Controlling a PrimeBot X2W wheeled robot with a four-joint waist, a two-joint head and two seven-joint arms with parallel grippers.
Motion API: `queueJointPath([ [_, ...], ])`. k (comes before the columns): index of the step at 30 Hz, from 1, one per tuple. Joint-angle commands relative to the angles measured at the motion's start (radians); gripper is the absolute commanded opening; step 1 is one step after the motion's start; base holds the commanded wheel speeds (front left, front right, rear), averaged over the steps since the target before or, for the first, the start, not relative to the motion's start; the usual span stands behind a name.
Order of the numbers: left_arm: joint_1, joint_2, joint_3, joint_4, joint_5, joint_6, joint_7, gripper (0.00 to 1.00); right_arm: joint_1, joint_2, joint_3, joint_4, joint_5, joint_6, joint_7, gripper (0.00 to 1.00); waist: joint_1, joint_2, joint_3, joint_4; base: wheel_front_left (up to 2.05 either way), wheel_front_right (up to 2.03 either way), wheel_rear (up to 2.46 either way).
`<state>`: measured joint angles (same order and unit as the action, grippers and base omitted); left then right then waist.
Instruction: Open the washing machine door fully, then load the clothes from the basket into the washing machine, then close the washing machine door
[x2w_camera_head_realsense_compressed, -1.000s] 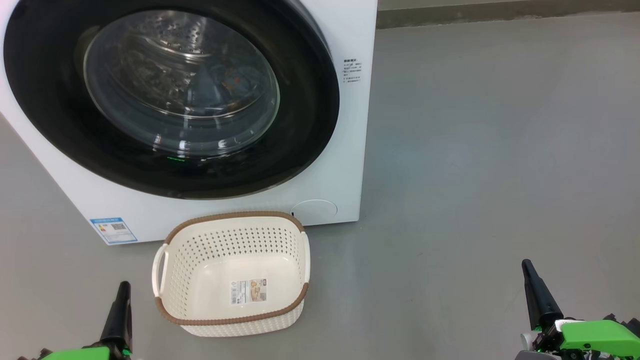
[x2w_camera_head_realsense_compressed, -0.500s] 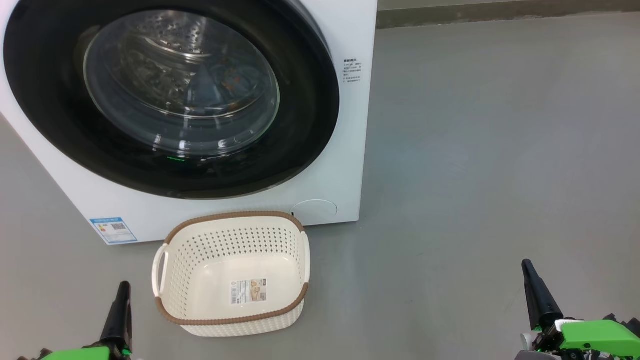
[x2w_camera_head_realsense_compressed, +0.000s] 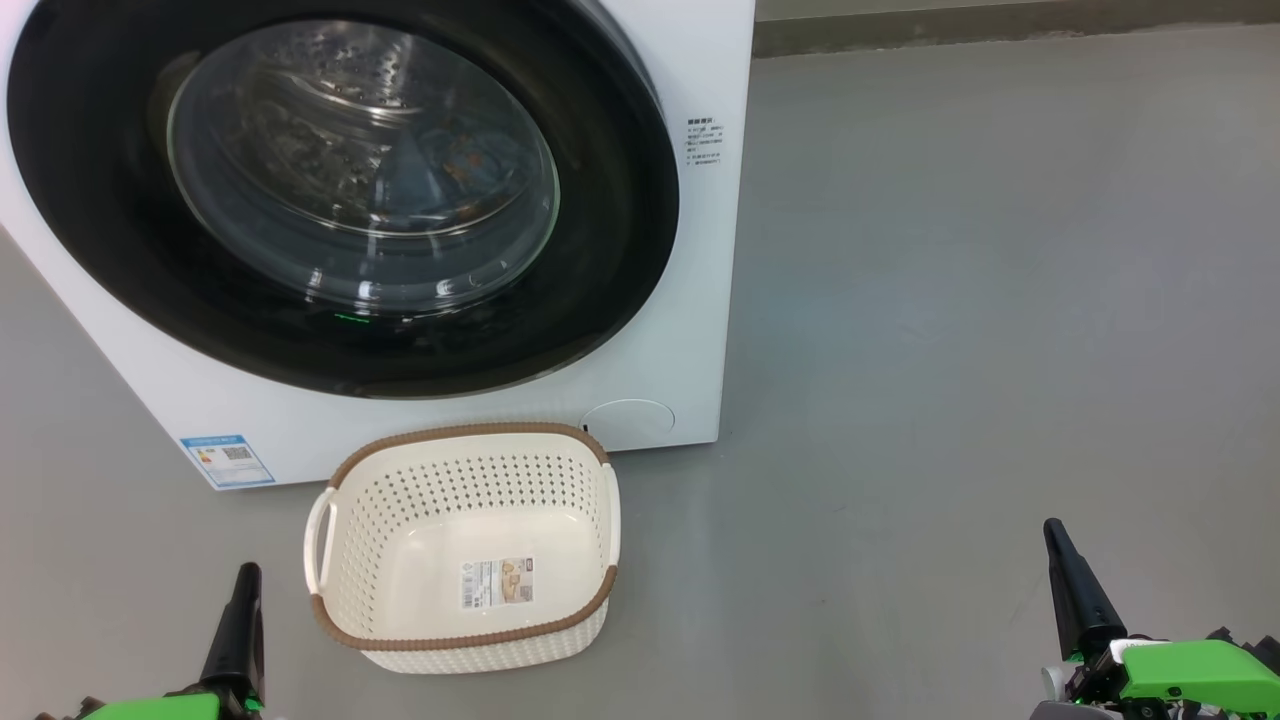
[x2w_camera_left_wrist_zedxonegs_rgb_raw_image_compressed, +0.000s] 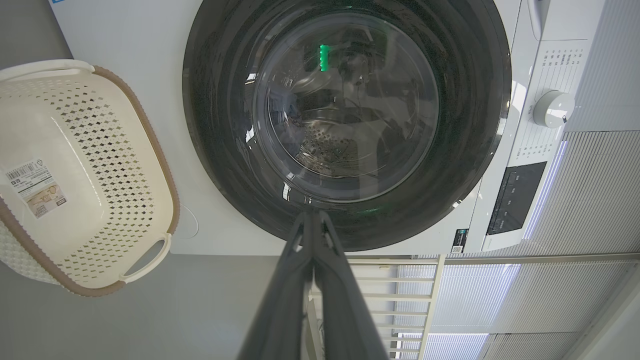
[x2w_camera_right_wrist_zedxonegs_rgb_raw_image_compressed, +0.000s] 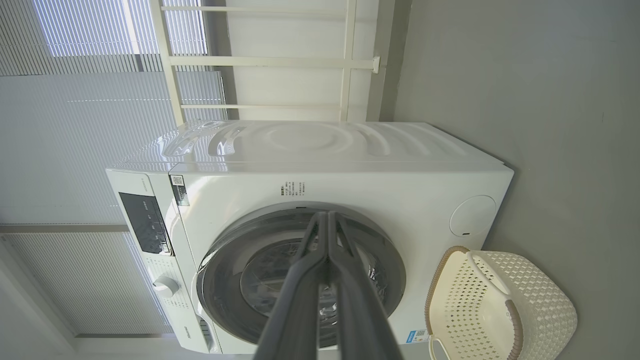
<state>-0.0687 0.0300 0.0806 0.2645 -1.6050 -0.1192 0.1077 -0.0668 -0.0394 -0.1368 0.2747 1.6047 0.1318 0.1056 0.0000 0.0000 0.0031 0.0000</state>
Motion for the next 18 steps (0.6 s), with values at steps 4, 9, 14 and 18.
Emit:
queueJointPath([
  [4, -0.039, 0.020, 0.033, -0.019, -0.004, -0.012, 0.005, 0.00, -0.041, -0.011, 0.023, -0.030, 0.004, -0.001, 0.008, 0.00, 0.0000, 0.0000, 0.000, 0.000, 0.00, 0.00, 0.00],
  [9, -0.039, 0.020, 0.033, -0.019, -0.004, -0.012, 0.005, 0.00, -0.041, -0.011, 0.023, -0.030, 0.004, -0.001, 0.008, 0.00, 0.0000, 0.0000, 0.000, 0.000, 0.00, 0.00, 0.00],
  [14, -0.039, 0.020, 0.033, -0.019, -0.004, -0.012, 0.005, 0.00, -0.041, -0.011, 0.023, -0.030, 0.004, -0.001, 0.008, 0.00, 0.0000, 0.0000, 0.000, 0.000, 0.00, 0.00, 0.00],
  [18, -0.039, 0.020, 0.033, -0.019, -0.004, -0.012, 0.005, 0.00, -0.041, -0.011, 0.023, -0.030, 0.004, -0.001, 0.008, 0.00, 0.0000, 0.0000, 0.000, 0.000, 0.00, 0.00, 0.00],
])
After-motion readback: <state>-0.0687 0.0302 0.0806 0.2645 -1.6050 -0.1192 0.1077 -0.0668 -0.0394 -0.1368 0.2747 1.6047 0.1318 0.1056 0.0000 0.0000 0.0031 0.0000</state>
